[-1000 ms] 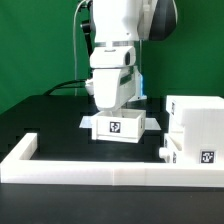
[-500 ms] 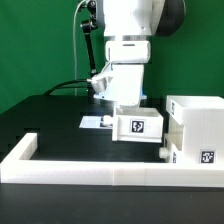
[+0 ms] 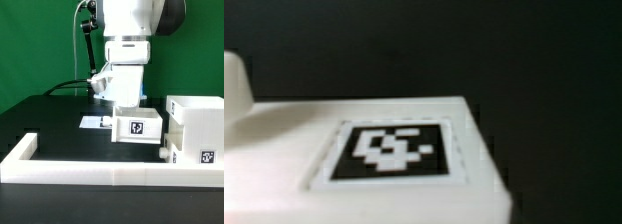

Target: Assemble drawer

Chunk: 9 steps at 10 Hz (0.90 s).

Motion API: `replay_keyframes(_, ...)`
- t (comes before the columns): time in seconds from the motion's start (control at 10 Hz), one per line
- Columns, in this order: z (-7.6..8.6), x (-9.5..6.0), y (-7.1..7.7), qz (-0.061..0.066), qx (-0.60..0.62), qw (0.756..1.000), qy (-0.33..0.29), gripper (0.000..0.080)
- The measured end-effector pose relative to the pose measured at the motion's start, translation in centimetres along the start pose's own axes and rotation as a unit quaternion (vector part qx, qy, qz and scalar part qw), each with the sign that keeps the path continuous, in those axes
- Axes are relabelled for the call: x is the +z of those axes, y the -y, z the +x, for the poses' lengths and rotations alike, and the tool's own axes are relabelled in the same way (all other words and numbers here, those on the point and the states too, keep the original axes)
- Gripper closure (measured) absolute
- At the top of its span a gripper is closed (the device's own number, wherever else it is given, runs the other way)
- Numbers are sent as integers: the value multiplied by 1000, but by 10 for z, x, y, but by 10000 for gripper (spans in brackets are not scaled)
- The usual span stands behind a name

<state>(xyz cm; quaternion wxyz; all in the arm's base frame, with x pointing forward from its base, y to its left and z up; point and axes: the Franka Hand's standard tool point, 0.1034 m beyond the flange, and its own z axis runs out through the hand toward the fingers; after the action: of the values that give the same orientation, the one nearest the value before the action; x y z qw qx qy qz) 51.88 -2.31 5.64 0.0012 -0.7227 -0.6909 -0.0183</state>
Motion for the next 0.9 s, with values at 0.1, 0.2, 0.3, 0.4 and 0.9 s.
replay_keyframes(0.1,0,-1,-6,1,-2,1000,0,758)
replay_keyframes(0.2,-1,-2,-12,14,-2,1000,1,758)
replay_keyframes(0.3,0,-5,-17,8,-3,1000,1,758)
replay_keyframes(0.4,0,-3,-15,10,-3,1000,1,758)
replay_keyframes(0.9,7,-5,-28,8,-1,1000,-1,758)
